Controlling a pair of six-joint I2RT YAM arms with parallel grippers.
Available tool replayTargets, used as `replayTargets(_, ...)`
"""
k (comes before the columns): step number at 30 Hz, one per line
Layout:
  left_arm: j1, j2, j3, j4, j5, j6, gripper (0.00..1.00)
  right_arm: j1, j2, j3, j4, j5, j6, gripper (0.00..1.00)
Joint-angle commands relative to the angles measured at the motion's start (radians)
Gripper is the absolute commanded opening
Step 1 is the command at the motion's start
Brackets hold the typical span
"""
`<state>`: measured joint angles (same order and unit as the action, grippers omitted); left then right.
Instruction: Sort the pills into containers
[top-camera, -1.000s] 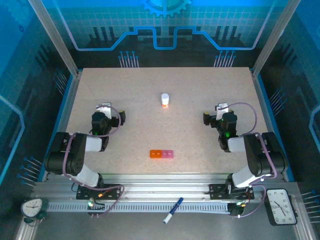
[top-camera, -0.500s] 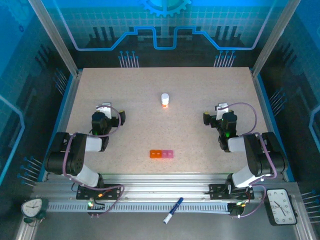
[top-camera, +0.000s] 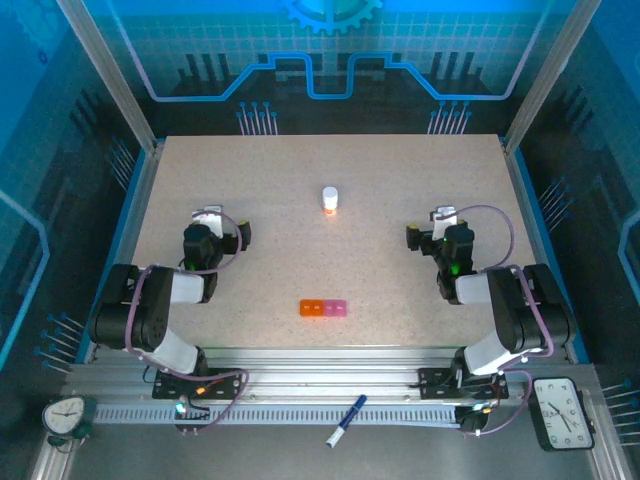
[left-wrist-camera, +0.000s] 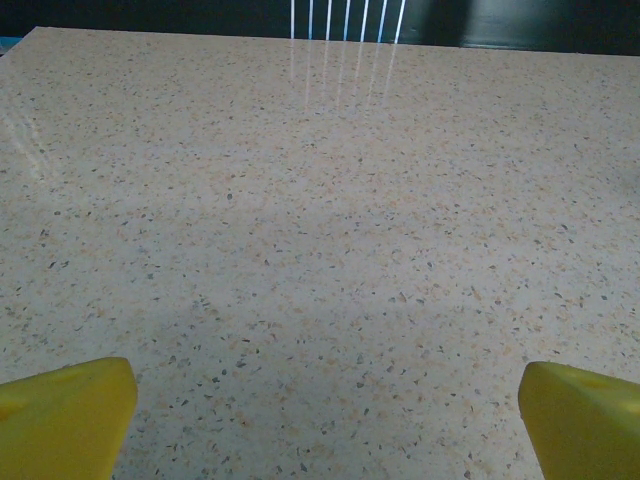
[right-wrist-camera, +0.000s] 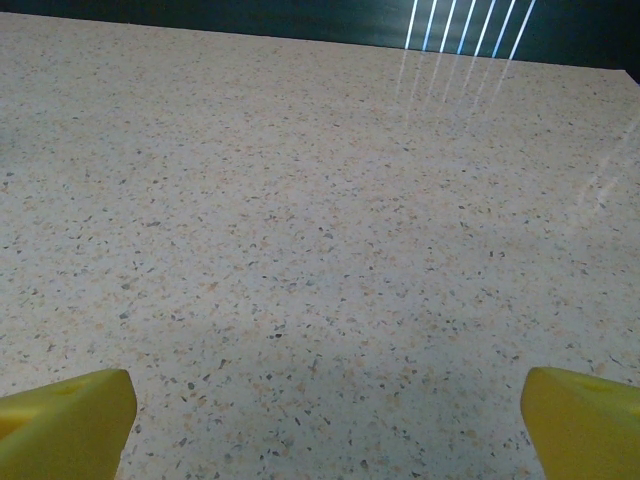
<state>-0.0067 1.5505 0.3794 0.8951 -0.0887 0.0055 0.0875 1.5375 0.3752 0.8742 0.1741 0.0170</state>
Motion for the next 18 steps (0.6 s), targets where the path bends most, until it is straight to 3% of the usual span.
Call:
replayTargets(1, -0.006, -0.001, 0.013, 0.007, -0.003, -0.001, 0.99, -0.006, -0.002, 0.021, 0.013, -0.010, -0.014, 1.00)
replayTargets(10, -0.006, -0.001, 0.009, 0.014, -0.003, 0.001, 0.99, -0.007, -0.010, -0.029, 0.101, 0.003, -0.007, 1.00)
replayTargets(18, -0.007, -0.089, 0.060, -0.148, 0.006, 0.005, 0.99, -0.006, -0.083, 0.011, -0.037, 0.055, 0.010, 1.00)
